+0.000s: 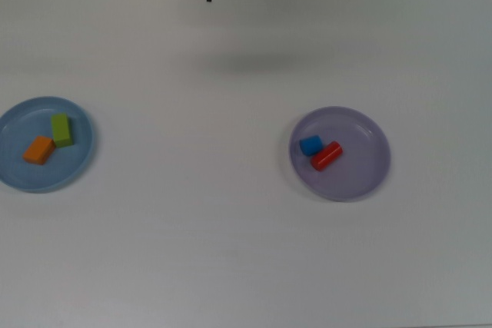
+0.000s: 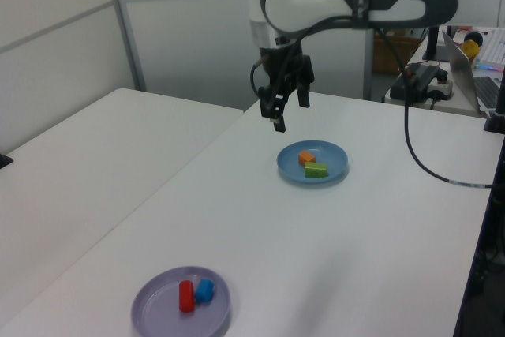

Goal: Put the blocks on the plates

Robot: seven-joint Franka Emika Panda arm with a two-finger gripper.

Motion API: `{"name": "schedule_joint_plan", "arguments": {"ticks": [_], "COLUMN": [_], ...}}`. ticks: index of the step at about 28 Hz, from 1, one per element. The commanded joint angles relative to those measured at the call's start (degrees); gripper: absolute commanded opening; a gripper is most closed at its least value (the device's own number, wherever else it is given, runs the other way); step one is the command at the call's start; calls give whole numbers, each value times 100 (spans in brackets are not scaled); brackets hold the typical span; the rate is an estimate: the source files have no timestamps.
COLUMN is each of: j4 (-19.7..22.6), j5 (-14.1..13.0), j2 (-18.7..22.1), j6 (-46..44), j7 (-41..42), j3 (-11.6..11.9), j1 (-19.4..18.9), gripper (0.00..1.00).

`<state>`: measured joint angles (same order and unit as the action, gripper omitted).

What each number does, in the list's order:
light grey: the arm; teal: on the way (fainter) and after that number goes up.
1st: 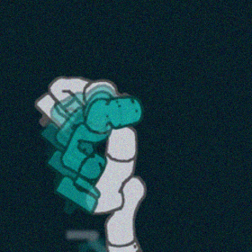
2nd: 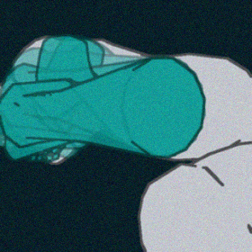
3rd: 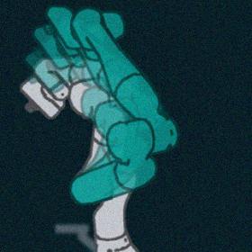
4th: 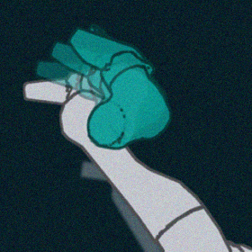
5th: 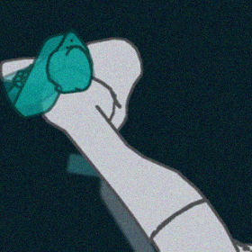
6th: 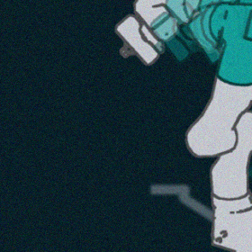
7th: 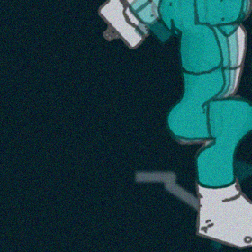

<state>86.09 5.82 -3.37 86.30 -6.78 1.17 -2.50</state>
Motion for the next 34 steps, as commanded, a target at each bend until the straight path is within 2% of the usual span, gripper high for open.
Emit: {"name": "schedule_joint_plan", "arguments": {"ticks": [1, 6, 11, 14, 21, 25, 34], "j4": [285, 312, 295, 268, 268, 268, 294], "j5": [-64, -64, -64, -160, -178, -432, -442], "j2": [161, 232, 249, 267, 232, 223, 197], "j6": [1, 457, 519, 633, 836, 915, 880], "j7": [168, 168, 124, 98, 89, 27, 36], "j3": [32, 41, 76, 147, 138, 190, 199], "j1": [22, 30, 74, 127, 136, 162, 162], "gripper": [100, 100, 100, 100, 100, 100, 100]}}
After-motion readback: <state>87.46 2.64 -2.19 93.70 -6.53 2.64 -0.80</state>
